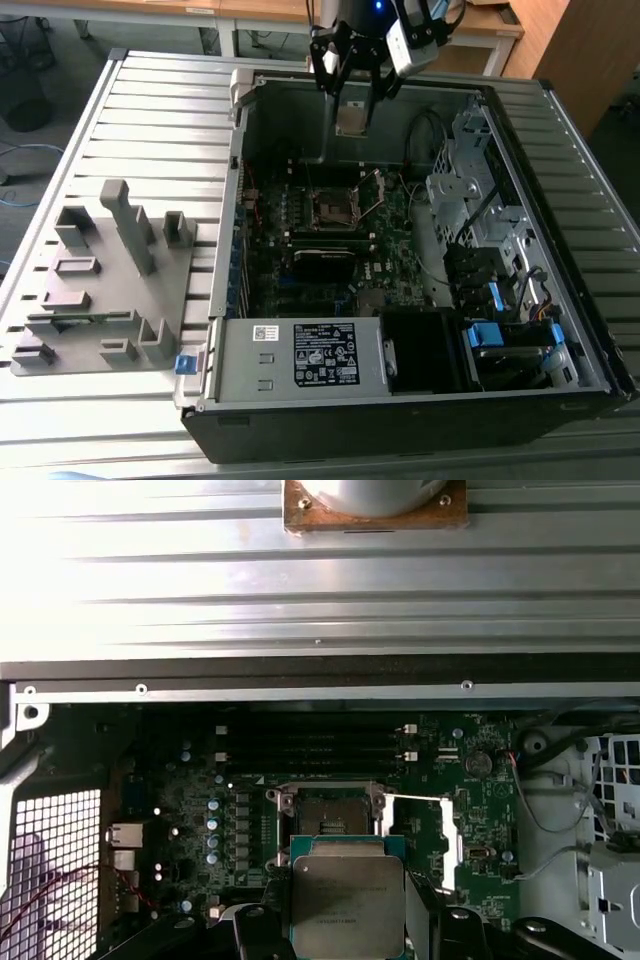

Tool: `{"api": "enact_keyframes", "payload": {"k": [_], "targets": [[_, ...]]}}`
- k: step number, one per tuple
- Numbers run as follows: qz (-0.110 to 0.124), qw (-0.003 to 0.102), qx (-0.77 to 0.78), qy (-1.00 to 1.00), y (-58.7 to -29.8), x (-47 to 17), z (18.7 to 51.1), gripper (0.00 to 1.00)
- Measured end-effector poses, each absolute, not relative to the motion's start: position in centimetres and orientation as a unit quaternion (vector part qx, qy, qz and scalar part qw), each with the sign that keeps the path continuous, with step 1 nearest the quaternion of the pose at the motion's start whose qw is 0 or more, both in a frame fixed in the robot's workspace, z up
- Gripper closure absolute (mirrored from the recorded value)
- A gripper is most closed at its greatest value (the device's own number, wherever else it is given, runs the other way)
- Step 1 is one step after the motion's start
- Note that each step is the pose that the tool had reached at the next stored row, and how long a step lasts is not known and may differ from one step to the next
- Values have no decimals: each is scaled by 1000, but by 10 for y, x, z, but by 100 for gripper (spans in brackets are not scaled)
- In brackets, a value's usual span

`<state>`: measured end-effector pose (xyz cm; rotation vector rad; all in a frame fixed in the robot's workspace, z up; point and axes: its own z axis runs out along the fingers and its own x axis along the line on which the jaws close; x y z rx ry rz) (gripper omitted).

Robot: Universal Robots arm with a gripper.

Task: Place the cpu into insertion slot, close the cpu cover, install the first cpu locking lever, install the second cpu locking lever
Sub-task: 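Place the cpu into insertion slot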

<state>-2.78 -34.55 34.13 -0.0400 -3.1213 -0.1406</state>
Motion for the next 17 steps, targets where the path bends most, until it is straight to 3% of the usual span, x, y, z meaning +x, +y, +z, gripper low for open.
{"api": "enact_keyframes", "payload": {"k": [17], "targets": [[-46, 0, -12, -999, -345, -32, 321, 46]]}}
